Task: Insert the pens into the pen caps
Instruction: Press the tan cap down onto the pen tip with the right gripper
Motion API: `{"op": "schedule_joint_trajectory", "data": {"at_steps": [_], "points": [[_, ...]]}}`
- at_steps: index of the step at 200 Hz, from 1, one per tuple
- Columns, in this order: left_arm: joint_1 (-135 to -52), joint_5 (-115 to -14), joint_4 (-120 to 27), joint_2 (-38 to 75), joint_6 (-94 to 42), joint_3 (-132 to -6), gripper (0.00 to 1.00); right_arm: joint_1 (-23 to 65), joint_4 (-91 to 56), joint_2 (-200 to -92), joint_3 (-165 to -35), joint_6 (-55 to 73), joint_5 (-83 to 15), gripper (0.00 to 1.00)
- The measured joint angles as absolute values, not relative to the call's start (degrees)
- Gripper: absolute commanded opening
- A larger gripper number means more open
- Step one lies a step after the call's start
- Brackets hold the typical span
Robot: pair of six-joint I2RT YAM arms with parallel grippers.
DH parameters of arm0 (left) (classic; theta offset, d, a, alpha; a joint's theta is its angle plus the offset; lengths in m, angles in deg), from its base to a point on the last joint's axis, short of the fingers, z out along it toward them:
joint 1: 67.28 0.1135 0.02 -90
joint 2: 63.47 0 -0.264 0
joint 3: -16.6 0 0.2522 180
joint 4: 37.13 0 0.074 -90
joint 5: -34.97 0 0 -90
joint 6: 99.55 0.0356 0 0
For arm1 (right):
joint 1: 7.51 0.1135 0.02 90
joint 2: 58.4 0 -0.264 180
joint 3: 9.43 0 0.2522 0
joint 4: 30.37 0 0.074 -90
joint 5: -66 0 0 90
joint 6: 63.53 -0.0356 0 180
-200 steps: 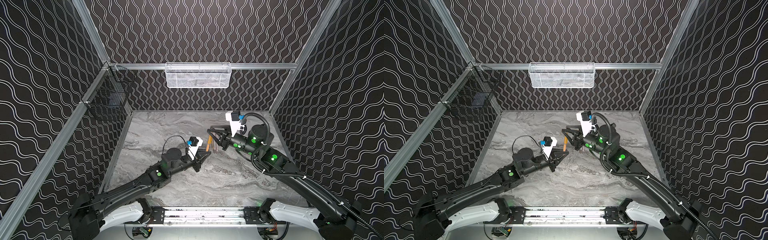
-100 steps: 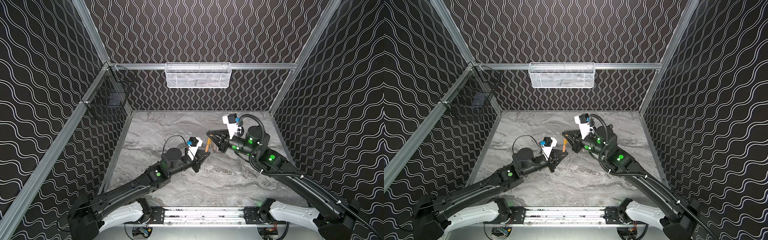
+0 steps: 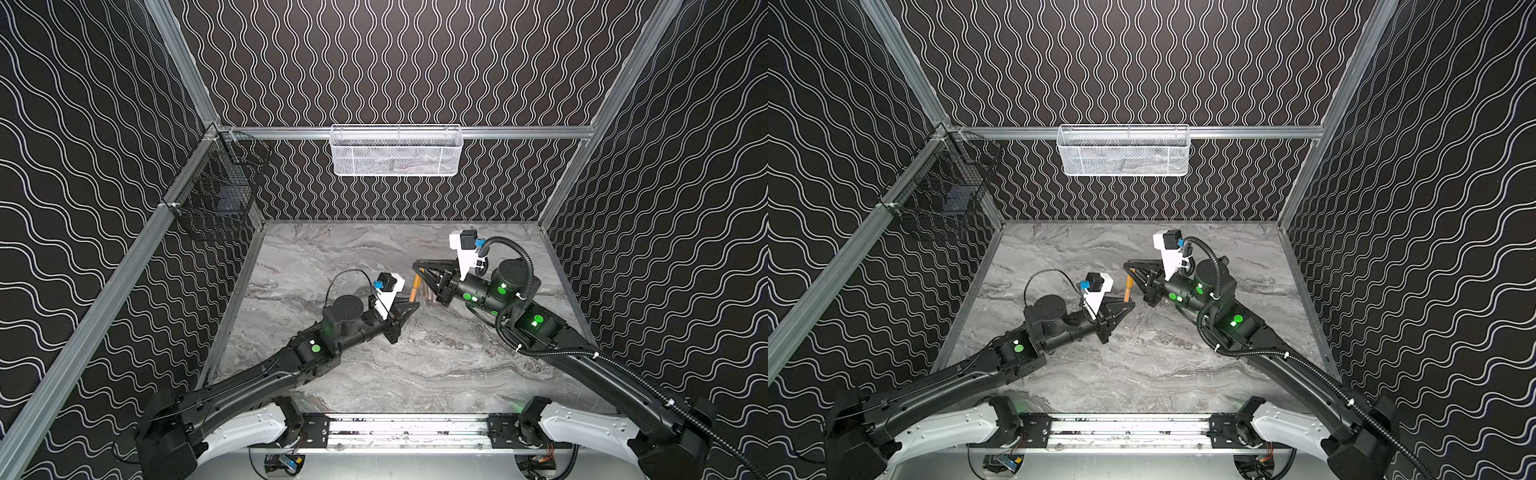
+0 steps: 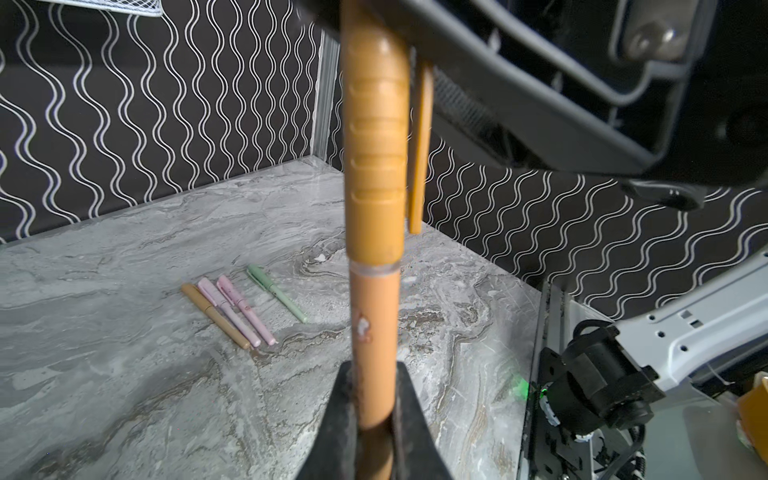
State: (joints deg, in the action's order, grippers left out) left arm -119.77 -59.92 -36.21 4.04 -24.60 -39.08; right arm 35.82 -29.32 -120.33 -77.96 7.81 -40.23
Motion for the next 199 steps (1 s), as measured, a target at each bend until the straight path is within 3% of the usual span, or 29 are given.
{"op": "schedule_joint_trajectory", "data": {"at_steps": [98, 157, 199], "points": [[-119.2, -59.8, -53.7, 7.2, -23.9, -49.0, 0.0, 36.3, -34.3, -121.2, -75.0, 5.4, -36.7, 0.1], [-119.0, -60.3, -52.2, 6.3, -23.0, -48.0, 0.0, 36.5, -33.4, -121.7, -76.5, 5.5, -36.6, 0.16], [-118.9, -62.6, -35.3, 5.0, -24.5, -41.2, 0.0, 37.2, -25.4, -119.7, -77.7, 6.1, -38.4, 0.27]]}}
